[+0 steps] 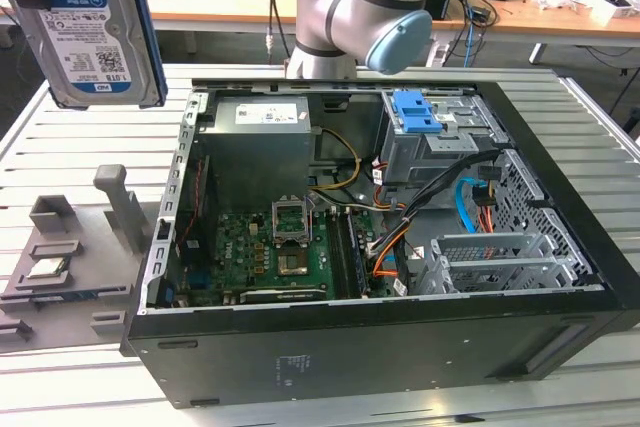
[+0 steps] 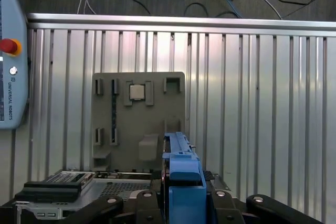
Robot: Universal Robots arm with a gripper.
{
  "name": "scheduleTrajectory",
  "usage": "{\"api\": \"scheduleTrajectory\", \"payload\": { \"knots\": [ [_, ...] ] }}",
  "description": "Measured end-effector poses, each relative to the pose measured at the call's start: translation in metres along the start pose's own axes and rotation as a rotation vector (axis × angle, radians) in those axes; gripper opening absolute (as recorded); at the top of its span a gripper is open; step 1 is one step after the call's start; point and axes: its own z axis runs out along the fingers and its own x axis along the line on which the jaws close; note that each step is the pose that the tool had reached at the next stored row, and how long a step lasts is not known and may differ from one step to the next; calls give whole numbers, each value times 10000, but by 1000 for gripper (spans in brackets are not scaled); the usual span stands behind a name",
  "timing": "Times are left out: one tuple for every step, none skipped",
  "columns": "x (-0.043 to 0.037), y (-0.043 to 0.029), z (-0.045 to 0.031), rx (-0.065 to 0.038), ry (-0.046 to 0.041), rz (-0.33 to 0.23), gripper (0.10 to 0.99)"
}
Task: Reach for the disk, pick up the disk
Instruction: 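Pick up the disk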
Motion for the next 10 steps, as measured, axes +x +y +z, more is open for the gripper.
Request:
{"api": "scheduleTrajectory", "payload": {
  "knots": [
    [1, -20, -1, 0, 0, 0, 365],
    [2, -59, -2, 0, -1, -1, 365],
    [2, -80, -4, -1, 0, -1, 365],
    [3, -122, -6, -1, 0, 0, 365],
    [3, -147, -7, -1, 1, 0, 365],
    [4, -171, -8, -1, 0, 1, 365],
    [5, -215, -9, 0, 0, 0, 365],
    [7, -262, -12, 0, 0, 0, 365],
    [7, -290, -13, 0, 0, -1, 365],
    [8, -315, -14, -1, 0, -1, 365]
  ]
}}
